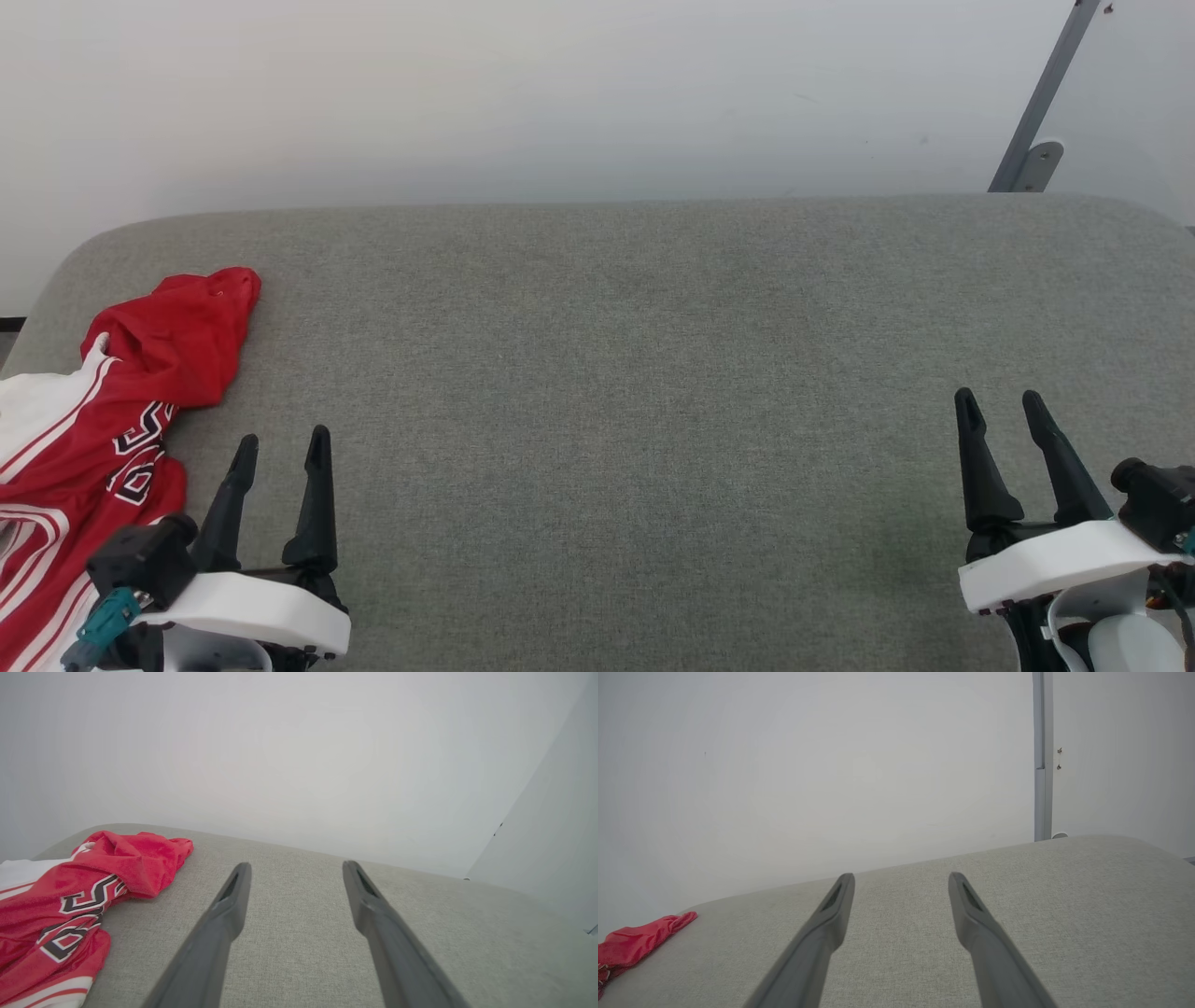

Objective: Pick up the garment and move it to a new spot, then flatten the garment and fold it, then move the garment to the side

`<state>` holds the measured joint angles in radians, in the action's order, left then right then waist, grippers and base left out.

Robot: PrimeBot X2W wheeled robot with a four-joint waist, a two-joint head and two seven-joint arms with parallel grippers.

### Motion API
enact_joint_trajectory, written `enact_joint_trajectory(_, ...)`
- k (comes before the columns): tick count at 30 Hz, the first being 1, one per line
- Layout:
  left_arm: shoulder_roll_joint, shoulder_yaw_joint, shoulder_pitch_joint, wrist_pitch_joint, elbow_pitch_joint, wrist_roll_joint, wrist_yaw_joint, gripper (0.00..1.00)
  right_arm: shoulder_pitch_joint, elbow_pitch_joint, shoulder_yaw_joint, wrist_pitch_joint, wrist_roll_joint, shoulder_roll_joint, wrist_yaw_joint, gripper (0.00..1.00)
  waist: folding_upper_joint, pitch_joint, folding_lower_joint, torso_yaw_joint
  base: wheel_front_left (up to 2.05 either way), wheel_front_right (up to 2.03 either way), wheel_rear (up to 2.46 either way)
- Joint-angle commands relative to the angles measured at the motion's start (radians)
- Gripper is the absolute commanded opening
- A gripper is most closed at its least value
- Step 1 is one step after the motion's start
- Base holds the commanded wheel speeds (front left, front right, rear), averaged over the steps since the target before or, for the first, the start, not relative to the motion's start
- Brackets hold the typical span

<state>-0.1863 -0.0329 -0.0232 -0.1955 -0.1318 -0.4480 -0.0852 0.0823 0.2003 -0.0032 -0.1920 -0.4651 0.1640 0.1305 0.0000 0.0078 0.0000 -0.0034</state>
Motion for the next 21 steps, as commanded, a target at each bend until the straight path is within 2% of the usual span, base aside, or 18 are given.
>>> enact_joint_trajectory(1,-0.004,-0.001,0.000,-0.012,0.012,0.033,-0.006,1.00,0.011,-0.011,0.001,-0.013,0.027,0.005,0.000,1.00,0.0000,0.000,0.0000,0.000,0.00,0.00,0.00)
enact_joint_trajectory(21,-0.013,-0.001,0.020,-0.050,0.027,0.168,-0.020,1.00,-0.002,-0.025,0.011,-0.052,0.173,0.015,0.000,1.00,0.0000,-0.001,0.0000,0.002,0.00,0.00,0.00)
